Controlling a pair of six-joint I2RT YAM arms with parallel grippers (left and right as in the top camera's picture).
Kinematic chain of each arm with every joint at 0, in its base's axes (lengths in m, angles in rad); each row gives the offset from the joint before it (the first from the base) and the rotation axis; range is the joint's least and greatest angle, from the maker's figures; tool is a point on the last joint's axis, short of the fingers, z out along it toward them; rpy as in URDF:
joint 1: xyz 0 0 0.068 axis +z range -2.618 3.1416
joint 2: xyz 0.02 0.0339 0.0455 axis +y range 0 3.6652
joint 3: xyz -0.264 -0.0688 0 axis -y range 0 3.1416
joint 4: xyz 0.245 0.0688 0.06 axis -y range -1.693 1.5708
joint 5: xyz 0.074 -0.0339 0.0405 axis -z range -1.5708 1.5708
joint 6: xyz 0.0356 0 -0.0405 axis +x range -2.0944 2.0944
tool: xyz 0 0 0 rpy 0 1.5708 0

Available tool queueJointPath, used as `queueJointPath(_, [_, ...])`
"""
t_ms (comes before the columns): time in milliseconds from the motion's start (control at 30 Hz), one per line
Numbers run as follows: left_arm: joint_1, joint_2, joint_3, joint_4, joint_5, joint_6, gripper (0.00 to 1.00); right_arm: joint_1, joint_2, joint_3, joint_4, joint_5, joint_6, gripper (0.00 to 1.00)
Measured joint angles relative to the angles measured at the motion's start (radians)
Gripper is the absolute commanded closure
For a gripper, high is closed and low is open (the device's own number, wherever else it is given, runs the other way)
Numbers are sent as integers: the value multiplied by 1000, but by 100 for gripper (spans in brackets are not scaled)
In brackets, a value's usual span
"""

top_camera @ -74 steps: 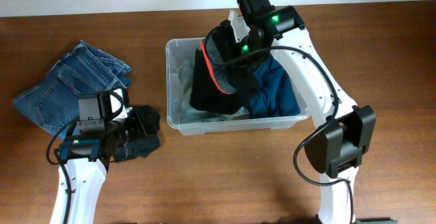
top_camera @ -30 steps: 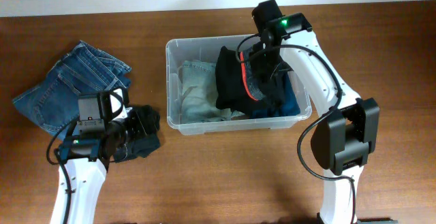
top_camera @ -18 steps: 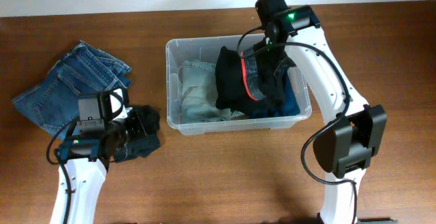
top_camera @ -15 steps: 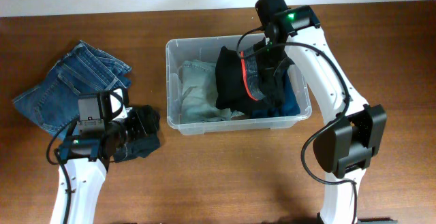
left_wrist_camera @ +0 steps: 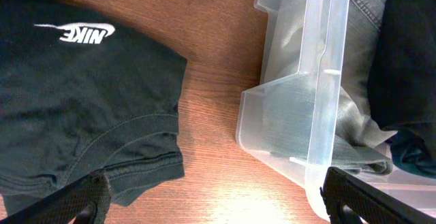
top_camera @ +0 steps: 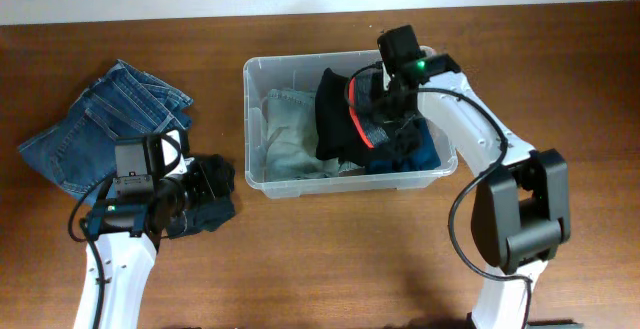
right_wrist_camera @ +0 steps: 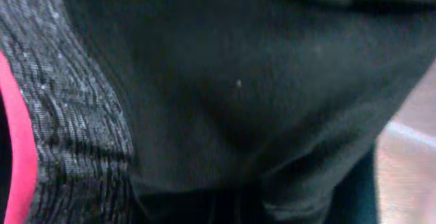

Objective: Pack container
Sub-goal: 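Press the black striped garment down into the bin with the right gripper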

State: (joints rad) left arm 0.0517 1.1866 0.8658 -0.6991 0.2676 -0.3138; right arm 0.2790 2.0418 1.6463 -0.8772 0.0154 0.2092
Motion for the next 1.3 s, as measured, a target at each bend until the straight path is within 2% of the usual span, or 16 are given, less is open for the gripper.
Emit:
queueJointPath(167, [0,0,0,0,0,0,1,-1,-9,6,-35,-33,-7,96])
queueJointPath(300, [0,0,0,0,0,0,1,-1,8,156,-259,-58,-31,96])
queueJointPath(433, [0,0,0,0,0,0,1,-1,22,346,-401,-70,-35,96])
queueJointPath(500, [0,0,0,0,0,0,0,-1,21,429,-437,-76,-37,96])
queueJointPath(633, [0,0,0,0,0,0,1,-1,16,467,-485,-85,-38,96])
queueJointPath(700, [0,0,0,0,0,0,0,-1,17,455,-497,-87,-38,91])
queueJointPath(833, [0,0,0,0,0,0,1,4,17,423,-497,-94,-37,71])
queueJointPath(933, [0,0,0,0,0,0,1,22,18,407,-507,-100,-41,48])
queueJointPath(1067, [0,0,0,0,0,0,1,81,18,405,-506,-60,-19,33])
queueJointPath(1200, [0,0,0,0,0,0,1,154,18,405,-502,49,16,26])
queueJointPath(1300, [0,0,0,0,0,0,1,187,18,404,-503,111,61,25])
